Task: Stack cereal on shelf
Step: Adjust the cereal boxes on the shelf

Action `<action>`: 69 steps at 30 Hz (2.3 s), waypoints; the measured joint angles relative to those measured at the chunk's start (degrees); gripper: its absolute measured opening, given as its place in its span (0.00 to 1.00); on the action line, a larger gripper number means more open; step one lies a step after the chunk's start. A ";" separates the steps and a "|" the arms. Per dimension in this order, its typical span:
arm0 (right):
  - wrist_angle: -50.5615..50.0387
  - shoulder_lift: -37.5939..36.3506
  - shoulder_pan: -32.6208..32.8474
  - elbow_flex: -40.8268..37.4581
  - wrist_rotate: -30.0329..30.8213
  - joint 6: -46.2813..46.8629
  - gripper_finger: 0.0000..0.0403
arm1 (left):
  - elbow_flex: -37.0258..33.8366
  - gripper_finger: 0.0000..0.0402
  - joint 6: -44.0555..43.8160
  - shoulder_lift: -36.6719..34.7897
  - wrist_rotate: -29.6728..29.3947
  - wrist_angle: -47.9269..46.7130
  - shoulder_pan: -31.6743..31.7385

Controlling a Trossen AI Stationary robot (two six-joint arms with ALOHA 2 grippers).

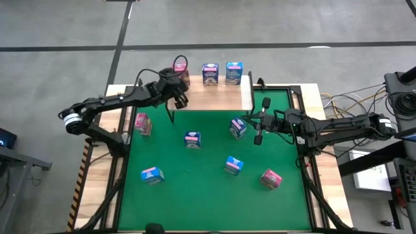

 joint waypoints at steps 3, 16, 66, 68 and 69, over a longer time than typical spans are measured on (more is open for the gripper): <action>0.00 0.00 0.00 0.00 0.03 -0.04 0.03 | -0.02 0.00 -0.60 0.00 0.02 0.00 0.92; -0.39 0.02 -0.02 0.00 2.93 0.08 0.03 | -0.09 0.00 -3.04 0.04 0.05 1.94 2.29; -0.46 0.02 -0.01 0.00 2.97 0.00 0.03 | -0.11 0.00 -13.55 0.07 3.02 7.02 2.82; -0.46 0.02 -0.02 0.00 2.97 0.00 0.03 | -0.11 0.00 -14.63 0.07 3.02 7.62 2.82; -0.44 0.02 -0.02 0.00 2.95 0.00 0.03 | -0.11 0.00 -15.24 0.07 3.02 7.92 2.82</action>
